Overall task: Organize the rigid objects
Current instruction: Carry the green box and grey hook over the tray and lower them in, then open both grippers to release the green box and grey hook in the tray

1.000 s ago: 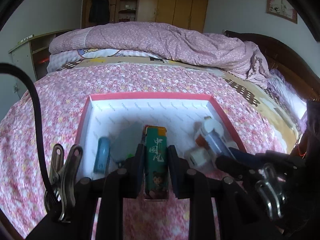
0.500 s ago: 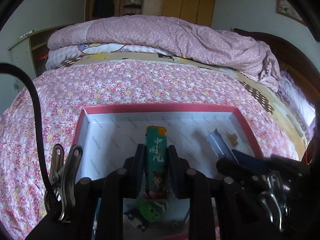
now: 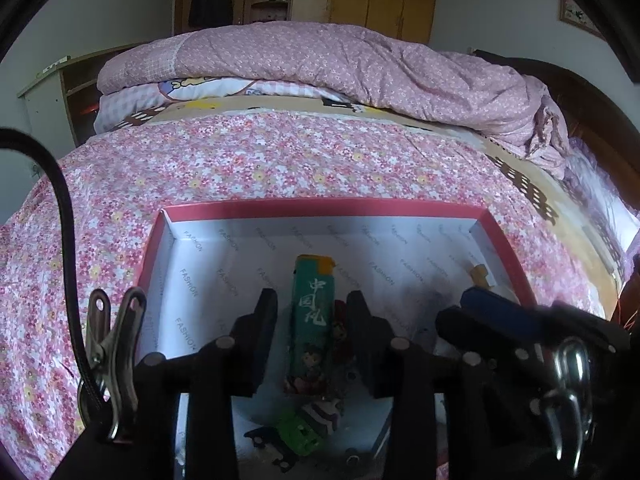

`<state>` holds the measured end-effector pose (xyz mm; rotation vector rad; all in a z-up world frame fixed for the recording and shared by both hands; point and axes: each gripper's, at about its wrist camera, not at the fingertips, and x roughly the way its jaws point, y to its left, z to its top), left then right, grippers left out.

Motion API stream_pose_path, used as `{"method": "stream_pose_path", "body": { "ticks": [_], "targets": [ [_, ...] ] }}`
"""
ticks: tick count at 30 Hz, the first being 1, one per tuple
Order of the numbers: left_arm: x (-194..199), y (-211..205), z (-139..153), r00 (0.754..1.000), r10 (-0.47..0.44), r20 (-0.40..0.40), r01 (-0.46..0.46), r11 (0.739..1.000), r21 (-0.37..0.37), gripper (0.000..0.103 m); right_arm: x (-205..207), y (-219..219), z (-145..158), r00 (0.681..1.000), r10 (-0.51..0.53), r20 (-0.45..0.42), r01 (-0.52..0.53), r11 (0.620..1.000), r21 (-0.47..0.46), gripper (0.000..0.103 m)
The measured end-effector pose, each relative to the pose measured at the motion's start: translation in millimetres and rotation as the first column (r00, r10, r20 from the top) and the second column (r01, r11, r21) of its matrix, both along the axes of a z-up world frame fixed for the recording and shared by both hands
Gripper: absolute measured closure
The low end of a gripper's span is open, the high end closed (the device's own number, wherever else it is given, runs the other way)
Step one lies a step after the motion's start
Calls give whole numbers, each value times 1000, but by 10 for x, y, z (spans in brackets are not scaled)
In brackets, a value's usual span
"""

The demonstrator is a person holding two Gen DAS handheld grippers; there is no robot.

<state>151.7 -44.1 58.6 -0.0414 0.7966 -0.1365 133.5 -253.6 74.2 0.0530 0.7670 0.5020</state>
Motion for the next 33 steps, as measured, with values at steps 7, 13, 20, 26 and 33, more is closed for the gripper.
{"method": "stream_pose_path", "body": {
  "ticks": [7,13,20,26,33],
  "targets": [
    [-102,38,94,1000,20,14,-20,1000,6,65,-66,-2,61,1000,5,19,-5,1000,1,67],
    [-261,40,181,999,34,29,-34,999,19,65,-194,-12,138,999,7,42,-7,1000,0,65],
    [-485,38,243,998,46,35,-47,998,28,63,-332,-46,169,999,10,38,-10,1000,-9,64],
    [-693,16,302,998,47,44,-49,998,39,63,-476,-99,217,999,7,49,-6,1000,-17,64],
    [-909,12,305,998,54,35,-55,998,27,63,-667,-167,212,999,1,42,1,999,-34,64]
  ]
}}
